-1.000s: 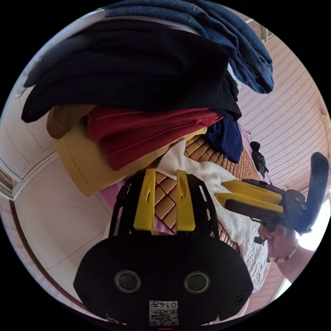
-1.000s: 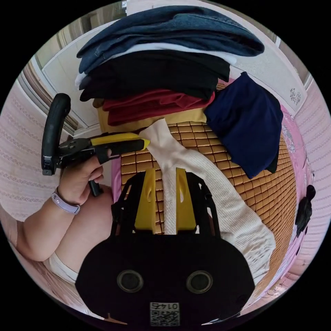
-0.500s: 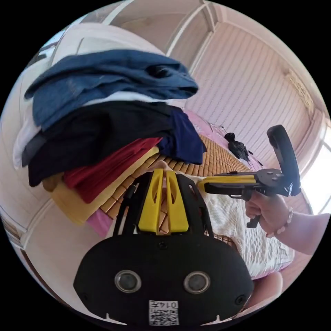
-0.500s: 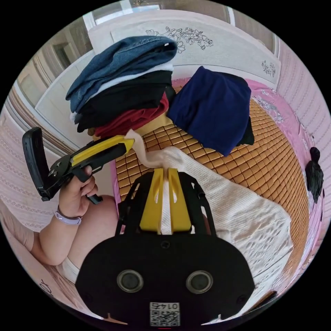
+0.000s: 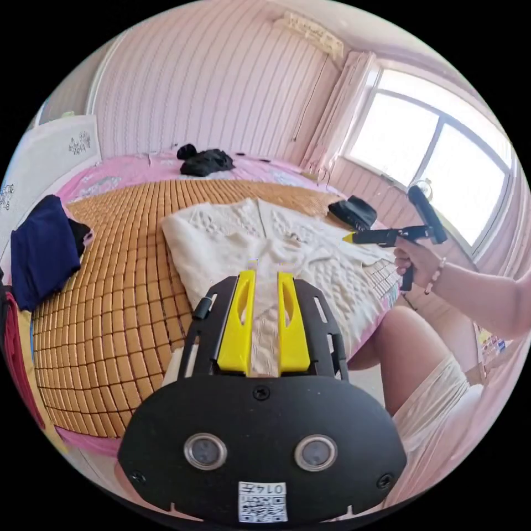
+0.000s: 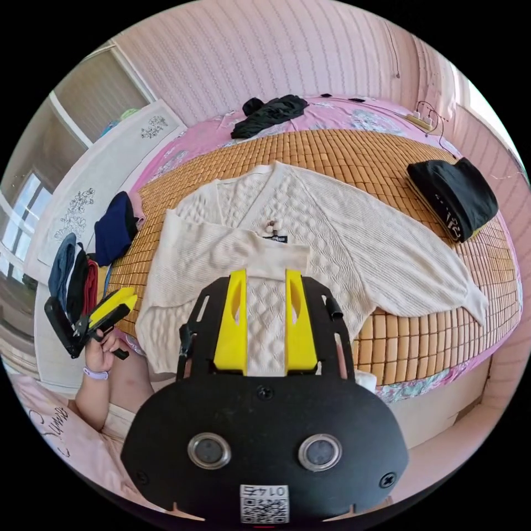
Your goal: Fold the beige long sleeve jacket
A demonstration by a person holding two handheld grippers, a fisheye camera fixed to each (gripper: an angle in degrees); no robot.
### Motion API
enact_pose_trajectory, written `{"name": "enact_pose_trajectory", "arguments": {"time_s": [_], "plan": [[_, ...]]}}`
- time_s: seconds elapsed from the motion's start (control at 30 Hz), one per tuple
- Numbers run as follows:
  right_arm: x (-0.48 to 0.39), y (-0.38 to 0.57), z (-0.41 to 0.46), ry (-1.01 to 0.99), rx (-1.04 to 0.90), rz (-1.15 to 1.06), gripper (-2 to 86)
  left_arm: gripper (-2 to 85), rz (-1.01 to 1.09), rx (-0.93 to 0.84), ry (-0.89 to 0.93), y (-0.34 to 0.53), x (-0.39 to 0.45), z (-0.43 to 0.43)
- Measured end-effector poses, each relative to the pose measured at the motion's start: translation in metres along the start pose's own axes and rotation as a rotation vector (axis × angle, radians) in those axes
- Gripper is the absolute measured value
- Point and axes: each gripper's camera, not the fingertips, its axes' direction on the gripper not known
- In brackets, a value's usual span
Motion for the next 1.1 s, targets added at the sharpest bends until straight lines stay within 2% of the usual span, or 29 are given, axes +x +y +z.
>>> {"name": "enact_pose_trajectory", "arguments": {"time_s": [0.03, 0.27, 0.37, 0.5, 0.6, 0.77, 0.9, 1.0, 1.1], "plan": [[0.006, 0.002, 0.001, 0.008, 0.0, 0.003, 11.3, 7.3, -0.004, -0.07, -0.006, 0.003, 0.0, 0.015], [0.055, -0.017, 0.022, 0.149, 0.023, 0.029, 12.2, 7.8, 0.068, -0.233, -0.107, -0.013, 0.02, 0.065], [0.073, -0.026, 0.043, 0.096, -0.063, 0.029, 10.0, 7.7, 0.106, -0.336, -0.134, -0.017, 0.03, 0.089], [0.079, -0.026, 0.028, 0.124, -0.054, -0.063, 1.8, 4.3, 0.133, -0.348, -0.142, -0.024, 0.041, 0.1], [0.088, -0.025, 0.003, 0.085, -0.032, -0.109, 0.7, 0.0, 0.148, -0.337, -0.153, -0.03, 0.05, 0.101], [0.113, -0.034, -0.058, -0.029, 0.097, -0.148, 0.3, -0.8, 0.244, -0.231, -0.199, -0.043, 0.075, 0.088], [0.155, -0.035, -0.074, 0.027, 0.096, -0.062, 1.1, -0.1, 0.299, -0.162, -0.137, -0.058, 0.094, 0.085], [0.192, -0.025, -0.058, 0.048, 0.006, 0.084, 3.3, 2.9, 0.253, -0.28, -0.089, -0.059, 0.091, 0.115], [0.221, 0.0, -0.07, 0.043, 0.067, 0.184, 7.8, 4.6, 0.219, -0.348, -0.075, -0.06, 0.087, 0.124]]}}
